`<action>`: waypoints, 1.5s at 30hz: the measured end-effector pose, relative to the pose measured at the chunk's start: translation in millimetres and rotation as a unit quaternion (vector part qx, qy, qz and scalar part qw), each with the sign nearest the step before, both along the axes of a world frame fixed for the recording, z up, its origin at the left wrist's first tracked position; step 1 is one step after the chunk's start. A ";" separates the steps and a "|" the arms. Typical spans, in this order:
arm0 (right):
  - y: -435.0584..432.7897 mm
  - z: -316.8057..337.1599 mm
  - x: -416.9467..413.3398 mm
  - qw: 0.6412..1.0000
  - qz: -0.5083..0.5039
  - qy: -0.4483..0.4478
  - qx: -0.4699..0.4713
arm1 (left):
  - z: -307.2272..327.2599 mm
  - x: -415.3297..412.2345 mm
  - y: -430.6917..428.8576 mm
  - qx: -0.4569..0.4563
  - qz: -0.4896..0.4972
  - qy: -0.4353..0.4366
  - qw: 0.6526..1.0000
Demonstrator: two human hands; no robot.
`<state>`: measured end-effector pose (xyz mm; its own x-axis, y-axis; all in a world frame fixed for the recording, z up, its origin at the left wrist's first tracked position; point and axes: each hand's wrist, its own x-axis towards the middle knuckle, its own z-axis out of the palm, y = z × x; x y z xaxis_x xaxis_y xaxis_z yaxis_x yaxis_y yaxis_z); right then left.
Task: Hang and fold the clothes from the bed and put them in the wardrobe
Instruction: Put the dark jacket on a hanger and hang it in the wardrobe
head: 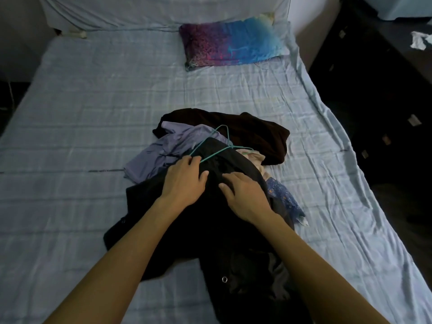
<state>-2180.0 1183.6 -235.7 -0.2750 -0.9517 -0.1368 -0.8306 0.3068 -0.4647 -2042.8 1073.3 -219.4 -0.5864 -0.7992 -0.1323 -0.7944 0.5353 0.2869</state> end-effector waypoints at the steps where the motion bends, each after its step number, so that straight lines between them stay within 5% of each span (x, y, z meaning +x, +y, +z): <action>1: -7.6 -6.1 -3.9 1.000 0.000 0.000 0.000 | -9.4 -8.5 -10.8 -0.007 0.006 -0.011 1.000; 12: -68.2 -48.7 -18.6 1.000 0.001 -0.030 0.004 | -106.7 -38.6 -92.5 0.062 0.053 -0.153 0.985; 17: -93.8 -61.6 -21.4 0.996 -0.028 -0.080 0.004 | -113.7 -41.6 -95.9 0.070 0.069 -0.102 0.990; 21: -111.6 -71.4 -24.1 0.963 -0.185 -0.197 -0.006 | -103.5 -49.2 -86.8 0.065 0.119 -0.014 0.991; 24: -126.4 -66.0 -28.9 0.872 -0.324 -0.366 -0.018 | -91.0 -61.7 -75.9 0.061 0.144 0.056 0.986; 27: -144.9 -52.6 -45.9 0.705 -0.447 -0.539 -0.113 | -82.2 -72.7 -55.1 0.051 0.102 0.072 0.991; 30: -151.6 -44.5 -72.0 0.533 -0.549 -0.605 -0.220 | -85.8 -74.6 -32.1 0.029 0.038 0.074 0.996; 32: -145.8 -45.0 -86.5 0.493 -0.571 -0.610 -0.241 | -91.6 -72.8 -27.0 -0.003 -0.009 0.097 0.995; 35: -132.0 -49.6 -104.0 0.520 -0.600 -0.559 -0.240 | -93.2 -68.9 -31.8 0.004 -0.144 0.061 0.988; 39: -108.5 -57.3 -117.8 0.633 -0.589 -0.456 -0.211 | -101.5 -64.0 -42.2 0.069 -0.213 -0.080 0.971; 45: -54.9 -58.3 -121.8 0.760 -0.520 -0.347 -0.178 | -127.0 -104.5 -11.7 0.027 -0.320 -0.186 0.929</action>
